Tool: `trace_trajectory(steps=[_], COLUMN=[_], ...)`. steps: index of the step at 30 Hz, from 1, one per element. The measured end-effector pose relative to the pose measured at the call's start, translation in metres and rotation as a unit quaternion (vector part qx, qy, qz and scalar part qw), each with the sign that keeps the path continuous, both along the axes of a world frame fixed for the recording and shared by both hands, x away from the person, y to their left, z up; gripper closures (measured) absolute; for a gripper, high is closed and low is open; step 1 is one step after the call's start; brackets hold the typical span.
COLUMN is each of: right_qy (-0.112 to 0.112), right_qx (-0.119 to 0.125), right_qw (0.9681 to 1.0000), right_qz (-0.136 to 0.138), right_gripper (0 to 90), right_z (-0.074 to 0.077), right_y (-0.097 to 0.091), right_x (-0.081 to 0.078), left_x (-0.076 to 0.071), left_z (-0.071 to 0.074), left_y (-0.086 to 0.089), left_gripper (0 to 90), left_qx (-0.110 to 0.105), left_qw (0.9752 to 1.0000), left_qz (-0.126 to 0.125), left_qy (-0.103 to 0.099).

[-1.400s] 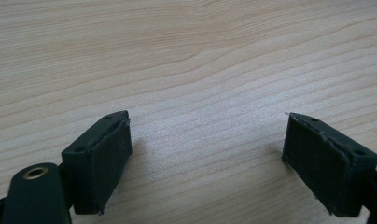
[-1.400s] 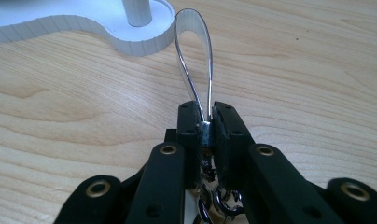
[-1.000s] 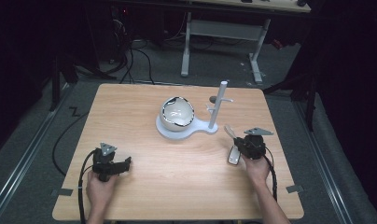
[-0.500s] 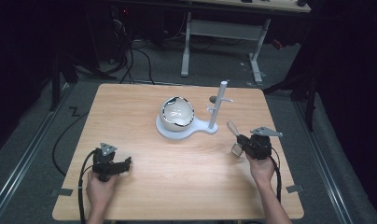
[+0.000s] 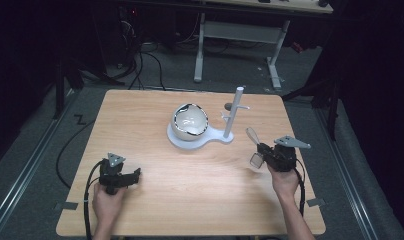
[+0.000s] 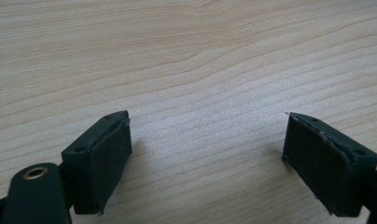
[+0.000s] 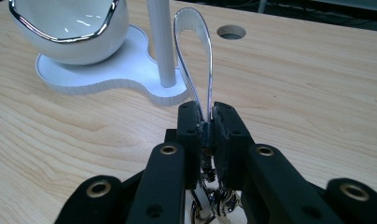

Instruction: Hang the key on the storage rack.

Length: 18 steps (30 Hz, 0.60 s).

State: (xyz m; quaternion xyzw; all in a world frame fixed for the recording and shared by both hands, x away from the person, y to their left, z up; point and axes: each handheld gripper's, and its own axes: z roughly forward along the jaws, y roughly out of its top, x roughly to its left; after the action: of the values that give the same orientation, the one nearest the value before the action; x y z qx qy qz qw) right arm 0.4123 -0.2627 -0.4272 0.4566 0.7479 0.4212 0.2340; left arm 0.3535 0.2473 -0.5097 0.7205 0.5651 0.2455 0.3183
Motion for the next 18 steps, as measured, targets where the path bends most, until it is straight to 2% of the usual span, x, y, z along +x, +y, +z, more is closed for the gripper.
trace_trajectory(steps=[13,18], right_qy=[-0.016,-0.031], right_qx=[0.006,0.006], right_qw=[0.9998,0.9994], right_qz=[0.008,0.014], right_gripper=[81.8,81.8], right_z=[0.011,0.023], right_y=[0.0,0.0], right_x=[-0.006,-0.007], left_x=[0.0,0.0], left_z=[0.0,0.0], left_y=[0.0,0.0], left_gripper=[15.9,15.9], left_qx=[0.0,0.0], left_qw=[1.0,1.0], left_qz=[0.0,0.0], left_qy=[0.0,0.0])
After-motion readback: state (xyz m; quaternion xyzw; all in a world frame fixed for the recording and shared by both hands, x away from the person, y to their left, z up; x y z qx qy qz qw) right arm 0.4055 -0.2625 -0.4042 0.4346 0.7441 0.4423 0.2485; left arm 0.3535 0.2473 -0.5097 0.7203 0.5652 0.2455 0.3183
